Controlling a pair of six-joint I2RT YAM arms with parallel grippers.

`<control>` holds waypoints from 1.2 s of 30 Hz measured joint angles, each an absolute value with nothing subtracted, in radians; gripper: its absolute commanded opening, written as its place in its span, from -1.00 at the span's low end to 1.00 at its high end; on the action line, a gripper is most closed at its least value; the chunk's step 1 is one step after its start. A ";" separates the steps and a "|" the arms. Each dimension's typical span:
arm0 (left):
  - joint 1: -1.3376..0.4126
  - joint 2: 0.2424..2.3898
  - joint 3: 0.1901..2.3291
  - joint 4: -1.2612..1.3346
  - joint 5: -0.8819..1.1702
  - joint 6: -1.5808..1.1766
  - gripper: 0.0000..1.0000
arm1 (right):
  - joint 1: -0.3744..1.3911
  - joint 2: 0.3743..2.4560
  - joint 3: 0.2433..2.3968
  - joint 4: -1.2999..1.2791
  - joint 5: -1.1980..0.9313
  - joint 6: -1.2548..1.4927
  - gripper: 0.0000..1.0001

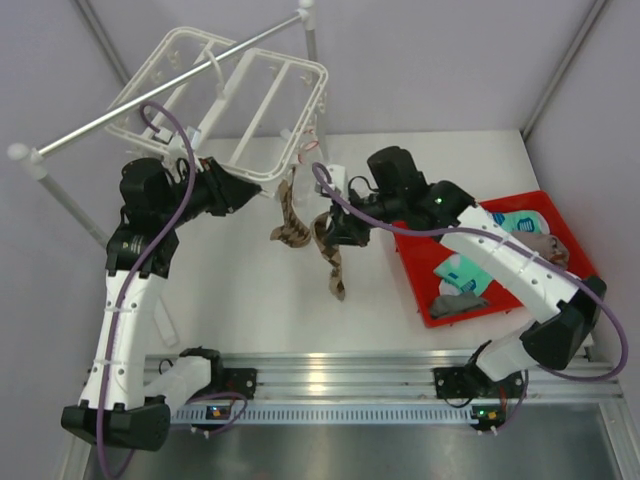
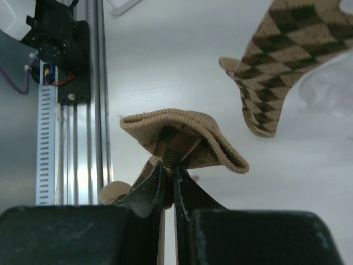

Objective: Clip the socks to the hanger
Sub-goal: Clamp the sock onto the hanger.

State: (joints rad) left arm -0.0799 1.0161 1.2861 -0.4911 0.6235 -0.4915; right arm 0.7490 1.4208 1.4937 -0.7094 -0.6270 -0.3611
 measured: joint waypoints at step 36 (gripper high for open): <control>-0.073 1.039 1.296 -0.594 0.702 -0.310 -1.00 | 0.926 1.877 2.058 -0.907 -0.399 -0.311 -1.00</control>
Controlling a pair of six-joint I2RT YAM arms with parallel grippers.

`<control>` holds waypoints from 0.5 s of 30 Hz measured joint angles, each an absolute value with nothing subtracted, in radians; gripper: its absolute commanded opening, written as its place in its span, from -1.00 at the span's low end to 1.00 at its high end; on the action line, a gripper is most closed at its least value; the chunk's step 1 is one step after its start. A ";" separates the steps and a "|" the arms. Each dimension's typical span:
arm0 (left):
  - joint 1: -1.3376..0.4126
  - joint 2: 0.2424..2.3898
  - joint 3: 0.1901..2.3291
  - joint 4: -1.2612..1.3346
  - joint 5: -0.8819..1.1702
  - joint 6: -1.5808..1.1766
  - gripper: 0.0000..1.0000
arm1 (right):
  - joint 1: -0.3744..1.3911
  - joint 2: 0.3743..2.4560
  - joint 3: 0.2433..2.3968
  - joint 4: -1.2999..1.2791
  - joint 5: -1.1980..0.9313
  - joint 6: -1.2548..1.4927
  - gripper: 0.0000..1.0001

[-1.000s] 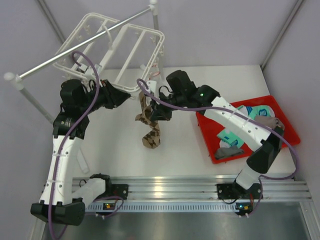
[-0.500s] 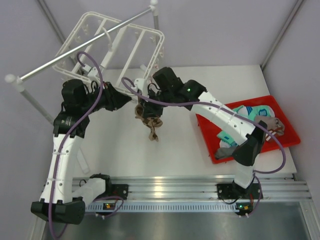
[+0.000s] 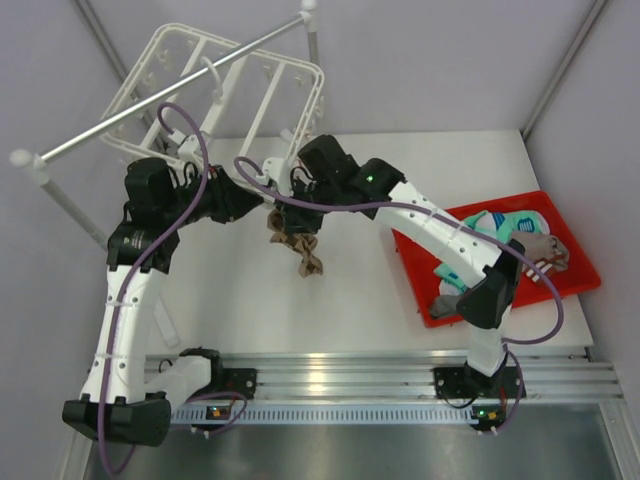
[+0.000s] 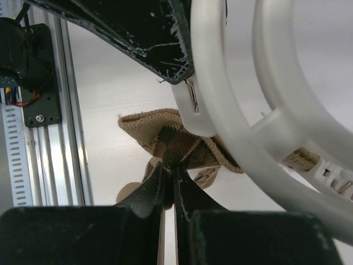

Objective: Clip the socks to the hanger
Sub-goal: Clamp the sock onto the hanger.

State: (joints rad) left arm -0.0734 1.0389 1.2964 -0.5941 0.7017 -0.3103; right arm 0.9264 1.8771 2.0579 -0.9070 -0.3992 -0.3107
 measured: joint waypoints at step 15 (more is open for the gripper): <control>-0.072 1.046 1.305 -0.608 0.725 -0.260 -1.00 | 0.920 1.909 2.123 -0.955 -0.393 -0.317 -1.00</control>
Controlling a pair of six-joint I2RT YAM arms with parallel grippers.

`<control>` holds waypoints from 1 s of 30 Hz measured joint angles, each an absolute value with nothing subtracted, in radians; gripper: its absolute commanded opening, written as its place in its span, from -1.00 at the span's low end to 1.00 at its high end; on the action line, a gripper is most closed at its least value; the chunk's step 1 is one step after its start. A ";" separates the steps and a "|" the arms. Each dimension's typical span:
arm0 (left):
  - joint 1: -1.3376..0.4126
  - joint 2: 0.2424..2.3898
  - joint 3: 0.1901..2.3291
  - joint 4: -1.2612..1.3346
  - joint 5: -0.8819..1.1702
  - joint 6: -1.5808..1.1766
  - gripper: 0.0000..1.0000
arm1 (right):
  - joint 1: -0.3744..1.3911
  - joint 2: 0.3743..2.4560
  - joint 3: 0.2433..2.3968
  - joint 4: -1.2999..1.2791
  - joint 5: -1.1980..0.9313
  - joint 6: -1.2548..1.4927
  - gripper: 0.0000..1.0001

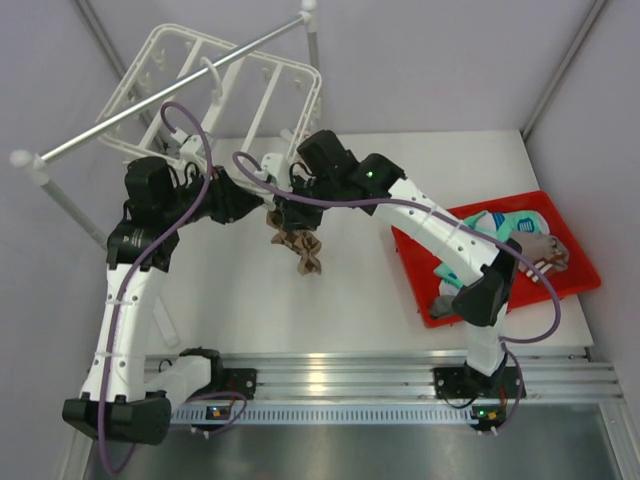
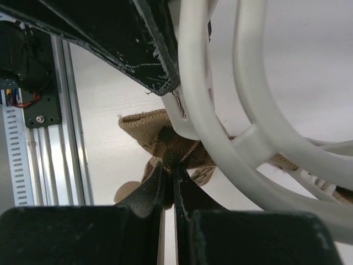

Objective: Clip the socks to the hanger
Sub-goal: Clamp the sock onto the hanger.

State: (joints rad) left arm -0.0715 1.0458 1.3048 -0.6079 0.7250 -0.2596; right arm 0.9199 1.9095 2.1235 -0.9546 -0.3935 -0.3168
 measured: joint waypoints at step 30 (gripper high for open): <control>-0.072 1.078 1.311 -0.631 0.718 -0.263 -0.79 | 0.921 1.871 2.064 -0.858 -0.360 -0.284 -1.00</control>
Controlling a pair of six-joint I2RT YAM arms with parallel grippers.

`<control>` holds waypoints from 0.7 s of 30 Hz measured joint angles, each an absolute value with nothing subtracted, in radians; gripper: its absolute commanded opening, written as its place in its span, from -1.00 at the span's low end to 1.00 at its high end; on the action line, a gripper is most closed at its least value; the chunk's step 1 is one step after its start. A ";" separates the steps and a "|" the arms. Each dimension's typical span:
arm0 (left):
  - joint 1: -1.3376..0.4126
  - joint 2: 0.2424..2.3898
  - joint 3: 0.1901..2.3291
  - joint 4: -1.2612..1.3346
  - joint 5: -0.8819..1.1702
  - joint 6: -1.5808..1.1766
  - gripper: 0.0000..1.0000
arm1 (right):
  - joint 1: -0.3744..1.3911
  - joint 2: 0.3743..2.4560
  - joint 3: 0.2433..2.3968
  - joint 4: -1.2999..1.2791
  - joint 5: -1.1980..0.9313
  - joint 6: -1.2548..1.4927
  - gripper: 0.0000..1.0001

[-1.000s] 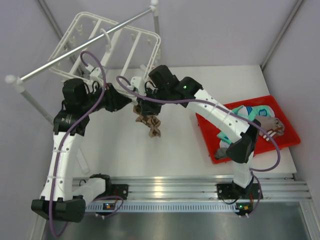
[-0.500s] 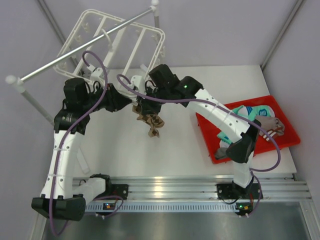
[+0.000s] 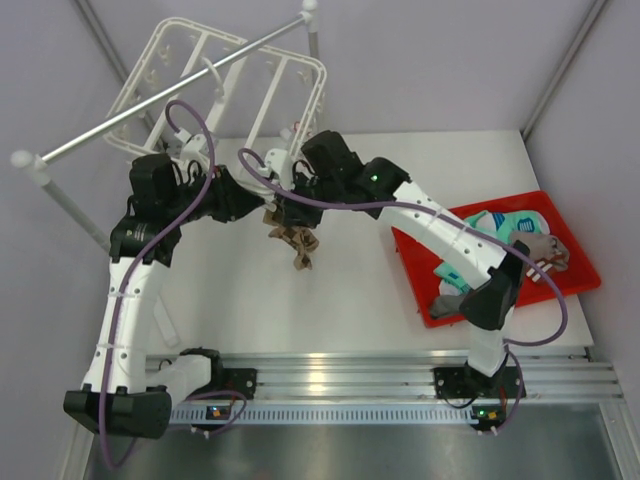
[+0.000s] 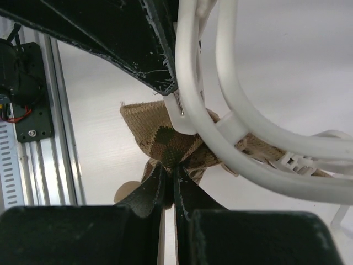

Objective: Clip the socks to the hanger
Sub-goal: Clamp the sock onto the hanger.

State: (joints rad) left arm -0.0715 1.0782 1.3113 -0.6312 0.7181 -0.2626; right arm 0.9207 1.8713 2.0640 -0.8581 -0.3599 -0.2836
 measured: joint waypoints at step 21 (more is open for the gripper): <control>-0.077 0.970 1.309 -0.634 0.699 -0.351 0.30 | 0.863 1.794 1.984 -0.771 -0.326 -0.284 -1.00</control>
State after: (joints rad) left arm -0.0772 0.9699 1.3087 -0.6338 0.6987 -0.3508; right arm 0.8627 1.7939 1.9842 -0.7708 -0.3260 -0.2840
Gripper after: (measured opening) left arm 0.648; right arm 0.028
